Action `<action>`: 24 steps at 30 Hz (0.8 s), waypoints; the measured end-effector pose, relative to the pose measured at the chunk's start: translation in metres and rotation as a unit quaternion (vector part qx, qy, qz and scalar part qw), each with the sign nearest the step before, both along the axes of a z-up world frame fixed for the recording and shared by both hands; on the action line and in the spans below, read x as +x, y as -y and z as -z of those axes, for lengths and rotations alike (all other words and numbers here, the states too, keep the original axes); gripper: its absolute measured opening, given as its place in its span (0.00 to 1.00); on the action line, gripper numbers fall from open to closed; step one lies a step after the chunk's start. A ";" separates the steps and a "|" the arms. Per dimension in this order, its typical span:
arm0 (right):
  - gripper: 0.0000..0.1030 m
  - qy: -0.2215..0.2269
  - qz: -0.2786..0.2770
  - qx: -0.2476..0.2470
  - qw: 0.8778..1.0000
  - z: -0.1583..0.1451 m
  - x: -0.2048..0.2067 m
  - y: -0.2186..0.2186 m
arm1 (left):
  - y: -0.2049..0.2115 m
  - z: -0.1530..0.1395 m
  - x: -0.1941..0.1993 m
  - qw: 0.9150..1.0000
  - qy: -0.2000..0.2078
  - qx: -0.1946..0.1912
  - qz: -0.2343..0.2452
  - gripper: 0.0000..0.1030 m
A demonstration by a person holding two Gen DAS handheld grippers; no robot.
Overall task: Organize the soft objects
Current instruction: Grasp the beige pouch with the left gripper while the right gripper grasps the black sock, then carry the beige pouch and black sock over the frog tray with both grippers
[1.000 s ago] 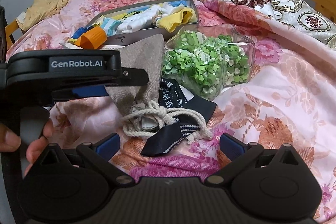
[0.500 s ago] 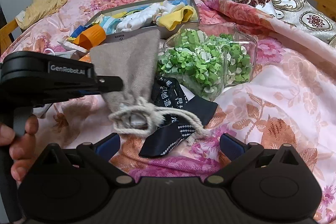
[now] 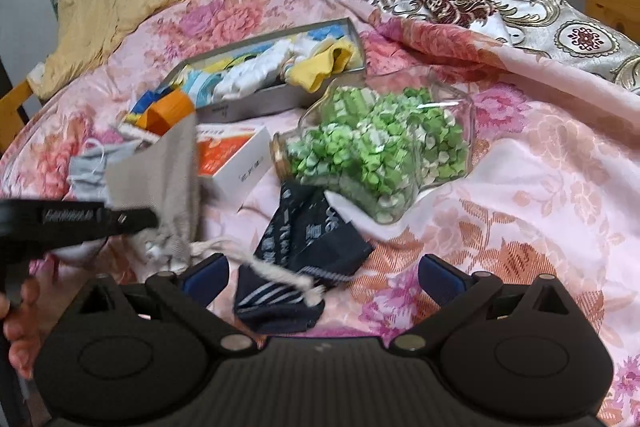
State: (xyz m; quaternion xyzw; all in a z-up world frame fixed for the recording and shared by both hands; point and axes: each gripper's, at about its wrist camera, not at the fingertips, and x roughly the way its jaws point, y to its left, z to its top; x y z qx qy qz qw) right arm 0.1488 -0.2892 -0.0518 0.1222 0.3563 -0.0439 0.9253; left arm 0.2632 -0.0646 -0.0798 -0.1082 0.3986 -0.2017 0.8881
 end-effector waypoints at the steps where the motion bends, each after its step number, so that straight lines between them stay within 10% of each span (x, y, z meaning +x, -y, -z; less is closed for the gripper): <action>1: 1.00 0.002 0.004 0.004 1.000 0.000 0.002 0.001 | -0.003 0.001 0.000 1.000 -0.001 0.001 -0.003 0.08; 12: 0.87 0.002 -0.010 0.005 1.000 0.017 0.037 -0.009 | -0.011 -0.002 -0.011 1.000 0.009 0.004 0.005 0.08; 24: 0.36 -0.003 -0.008 0.006 1.000 0.022 0.038 -0.011 | -0.012 -0.002 -0.015 1.000 0.013 0.008 0.008 0.08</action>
